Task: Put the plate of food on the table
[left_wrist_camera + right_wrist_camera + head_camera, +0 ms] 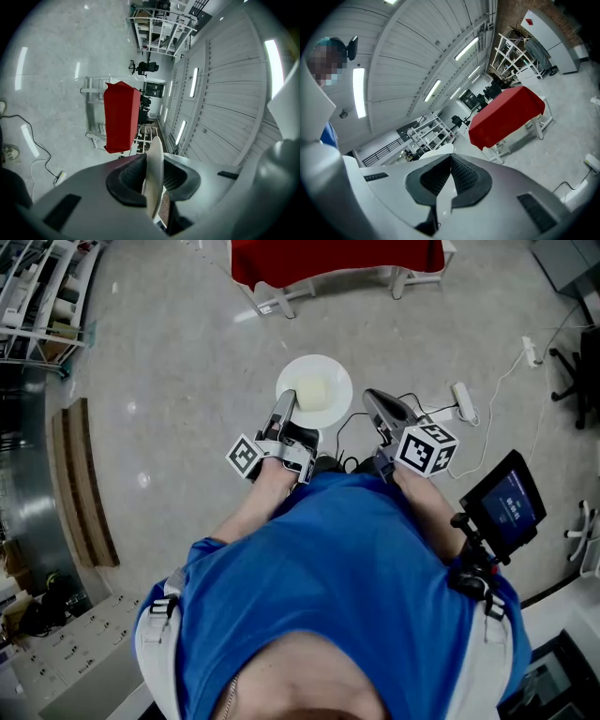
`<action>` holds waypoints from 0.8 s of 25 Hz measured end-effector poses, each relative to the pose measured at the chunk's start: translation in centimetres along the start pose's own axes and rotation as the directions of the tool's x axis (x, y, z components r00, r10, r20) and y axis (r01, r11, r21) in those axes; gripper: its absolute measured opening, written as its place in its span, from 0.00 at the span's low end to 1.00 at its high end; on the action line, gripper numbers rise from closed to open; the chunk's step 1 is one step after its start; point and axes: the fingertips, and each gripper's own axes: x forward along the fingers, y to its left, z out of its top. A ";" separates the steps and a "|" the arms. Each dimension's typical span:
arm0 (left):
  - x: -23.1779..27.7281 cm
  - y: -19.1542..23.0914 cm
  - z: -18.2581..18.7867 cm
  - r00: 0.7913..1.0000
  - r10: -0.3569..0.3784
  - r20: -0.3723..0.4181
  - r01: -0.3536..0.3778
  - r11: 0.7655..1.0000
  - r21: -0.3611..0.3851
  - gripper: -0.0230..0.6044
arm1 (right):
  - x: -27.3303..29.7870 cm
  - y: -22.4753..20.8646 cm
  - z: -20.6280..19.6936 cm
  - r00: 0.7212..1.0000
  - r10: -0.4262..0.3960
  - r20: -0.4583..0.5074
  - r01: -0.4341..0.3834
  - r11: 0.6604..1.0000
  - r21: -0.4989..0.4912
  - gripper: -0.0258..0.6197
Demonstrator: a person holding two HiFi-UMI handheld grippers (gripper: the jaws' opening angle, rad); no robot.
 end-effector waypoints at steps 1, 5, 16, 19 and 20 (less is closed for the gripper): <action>0.0 0.0 -0.1 1.000 0.000 0.001 0.000 1.000 0.000 0.14 | 0.0 0.0 0.0 1.000 0.001 0.000 -0.001 1.000 0.000 0.04; 1.3 0.4 -1.2 1.000 0.002 0.008 -0.002 1.000 0.002 0.14 | -0.7 -1.3 1.0 1.000 0.007 0.000 -0.007 1.000 0.003 0.04; 9.0 2.1 -7.1 0.999 0.000 0.048 -0.002 1.000 0.022 0.14 | -2.8 -8.5 6.5 0.997 0.070 -0.043 -0.070 0.998 -0.006 0.04; 8.7 1.9 -7.2 0.998 -0.010 0.066 0.008 1.000 0.029 0.14 | -2.8 -8.3 6.4 0.994 0.093 -0.053 -0.094 0.996 -0.012 0.04; 8.6 1.8 -7.2 0.997 -0.013 0.072 0.011 0.999 0.031 0.14 | -2.8 -8.1 6.3 0.993 0.101 -0.055 -0.102 0.995 -0.013 0.04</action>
